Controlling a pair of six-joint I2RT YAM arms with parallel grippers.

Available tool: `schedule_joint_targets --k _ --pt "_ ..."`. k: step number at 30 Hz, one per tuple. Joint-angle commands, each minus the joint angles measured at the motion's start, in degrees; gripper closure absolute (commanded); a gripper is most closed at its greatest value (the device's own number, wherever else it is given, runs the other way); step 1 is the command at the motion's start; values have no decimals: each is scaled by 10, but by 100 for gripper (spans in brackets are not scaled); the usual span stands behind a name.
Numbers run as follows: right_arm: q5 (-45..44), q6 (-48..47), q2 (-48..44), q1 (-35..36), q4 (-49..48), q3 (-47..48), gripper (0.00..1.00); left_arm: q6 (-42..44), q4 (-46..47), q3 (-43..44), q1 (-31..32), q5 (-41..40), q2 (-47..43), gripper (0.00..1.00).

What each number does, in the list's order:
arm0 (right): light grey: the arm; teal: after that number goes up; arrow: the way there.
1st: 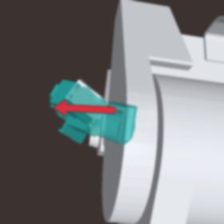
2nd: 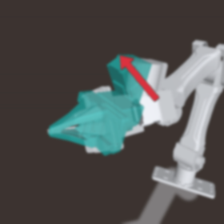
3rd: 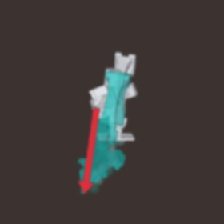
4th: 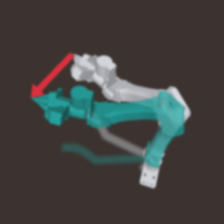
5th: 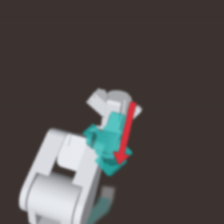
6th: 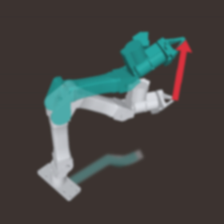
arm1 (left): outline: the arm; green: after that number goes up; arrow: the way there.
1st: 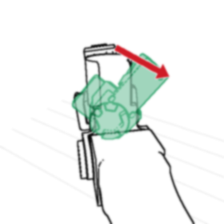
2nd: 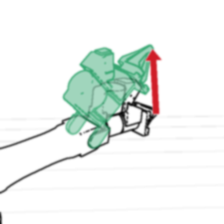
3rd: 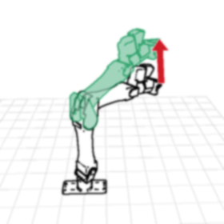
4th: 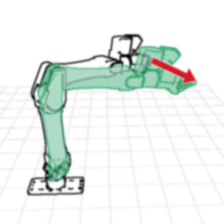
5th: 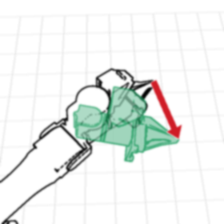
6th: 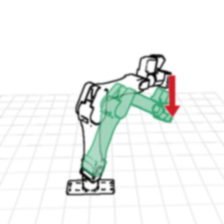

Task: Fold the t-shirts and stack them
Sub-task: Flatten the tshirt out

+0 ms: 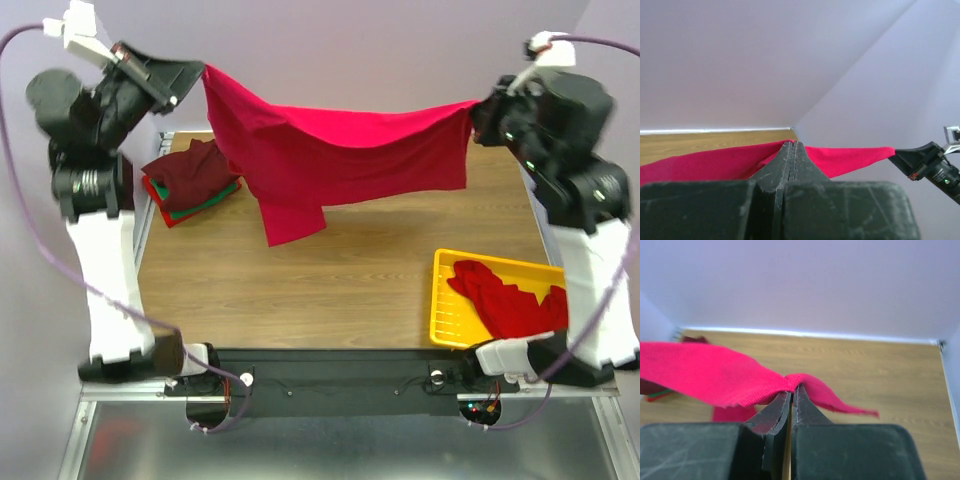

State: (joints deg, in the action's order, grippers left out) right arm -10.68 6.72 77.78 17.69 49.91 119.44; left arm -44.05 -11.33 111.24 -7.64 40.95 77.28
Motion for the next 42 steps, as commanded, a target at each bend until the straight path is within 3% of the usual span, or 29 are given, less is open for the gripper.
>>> schedule_joint_targets --k 1,7,12,16,24,28,33,35,38,42 --pt "100 8 -84 -3 -75 0 99 2 70 -23 -3 -17 -122 100" --pt "152 22 -134 -3 -84 25 100 15 12 9 -3 -82 -189 100" --pt "132 24 -125 -3 -90 99 100 31 19 46 -4 -147 -210 100" --pt "88 27 -104 -3 -97 119 100 8 58 23 -3 -138 -201 100" --pt "7 18 -99 -3 -154 -83 100 -19 106 -78 0 -64 -115 100" --pt "-29 -1 -66 -3 -187 -173 100 12 111 -82 51 -55 -23 100" --pt "-36 -20 -2 -14 -219 -191 100 57 78 21 99 -63 117 100" --pt "-30 -21 22 -21 -222 -170 99 73 50 69 101 -78 154 100" --pt "-20 -27 61 -31 -224 -113 100 99 -10 222 100 -102 226 100" --pt "2 -37 83 -32 -222 -57 100 80 -7 289 99 -83 260 100"
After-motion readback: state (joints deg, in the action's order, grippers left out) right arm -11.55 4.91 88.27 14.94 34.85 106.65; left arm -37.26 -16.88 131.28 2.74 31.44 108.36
